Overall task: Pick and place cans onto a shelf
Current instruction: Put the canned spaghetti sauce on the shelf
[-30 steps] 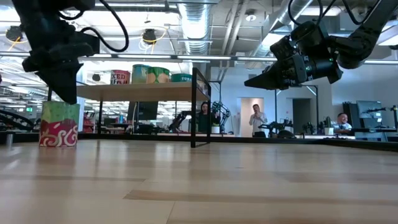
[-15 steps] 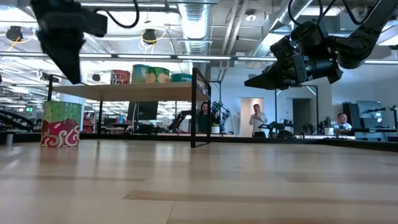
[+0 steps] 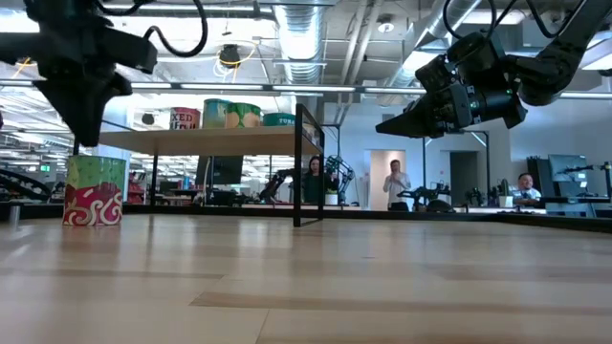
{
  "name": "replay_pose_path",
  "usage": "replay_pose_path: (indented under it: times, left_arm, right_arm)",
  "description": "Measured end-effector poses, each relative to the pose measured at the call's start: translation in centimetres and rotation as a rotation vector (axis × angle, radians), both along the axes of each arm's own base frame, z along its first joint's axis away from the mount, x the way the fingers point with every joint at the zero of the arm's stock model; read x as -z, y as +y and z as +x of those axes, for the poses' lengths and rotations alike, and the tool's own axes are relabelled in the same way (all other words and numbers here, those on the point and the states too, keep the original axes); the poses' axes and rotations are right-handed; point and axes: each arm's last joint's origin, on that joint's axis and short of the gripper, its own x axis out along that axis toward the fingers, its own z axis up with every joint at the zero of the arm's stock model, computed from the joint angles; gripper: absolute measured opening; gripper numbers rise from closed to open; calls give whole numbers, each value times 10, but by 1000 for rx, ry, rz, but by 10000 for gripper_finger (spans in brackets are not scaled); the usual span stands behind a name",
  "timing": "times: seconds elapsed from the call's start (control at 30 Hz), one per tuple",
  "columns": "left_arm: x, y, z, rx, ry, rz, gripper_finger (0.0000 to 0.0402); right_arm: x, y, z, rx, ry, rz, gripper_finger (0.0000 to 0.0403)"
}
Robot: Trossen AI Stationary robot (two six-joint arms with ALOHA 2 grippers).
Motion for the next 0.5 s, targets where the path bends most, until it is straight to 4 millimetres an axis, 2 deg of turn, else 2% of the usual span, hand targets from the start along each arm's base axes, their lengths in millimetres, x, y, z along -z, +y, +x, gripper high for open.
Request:
replay_pose_path:
  times: [0.27, 0.37, 0.5]
  left_arm:
    - [2, 1, -1, -28, -1, 35, 117]
    - [2, 2, -1, -40, -1, 41, 133]
    - [2, 3, -2, -90, -4, 56, 134]
  right_arm:
    - [0, 0, 0, 0, 0, 0, 15]
    - [0, 0, 0, 0, 0, 0, 16]
    - [0, 0, 0, 0, 0, 0, 14]
